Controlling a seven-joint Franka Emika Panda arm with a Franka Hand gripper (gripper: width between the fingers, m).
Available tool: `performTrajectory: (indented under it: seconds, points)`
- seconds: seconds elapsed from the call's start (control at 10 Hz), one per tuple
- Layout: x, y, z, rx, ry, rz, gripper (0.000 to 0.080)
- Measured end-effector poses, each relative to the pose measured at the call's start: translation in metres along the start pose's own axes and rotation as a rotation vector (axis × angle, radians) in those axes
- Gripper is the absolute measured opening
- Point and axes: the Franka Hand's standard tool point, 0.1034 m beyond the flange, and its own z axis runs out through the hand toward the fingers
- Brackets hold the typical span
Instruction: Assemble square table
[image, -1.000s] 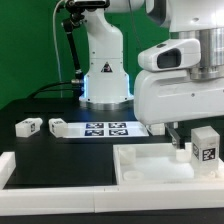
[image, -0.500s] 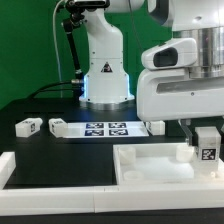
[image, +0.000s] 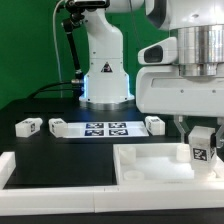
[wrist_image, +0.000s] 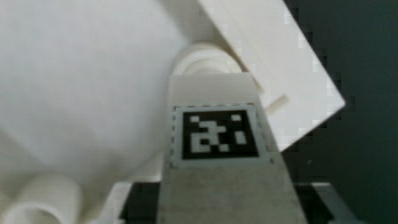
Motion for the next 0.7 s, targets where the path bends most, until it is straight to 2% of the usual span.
performTrajectory:
  seconds: [0.2,0.3,0.4,0.7]
  points:
    - [0.002,0.003,0.001,0.010,0.001,0.240,0.0288]
    - [-0.001,0.005,0.001,0.024,-0.006,0.426,0.0289]
    - [-0.009,0.005,0.000,0.048,0.010,0.592,0.0292]
    - [-0.026,-0.007,0.000,0.069,-0.016,0.806,0.0292]
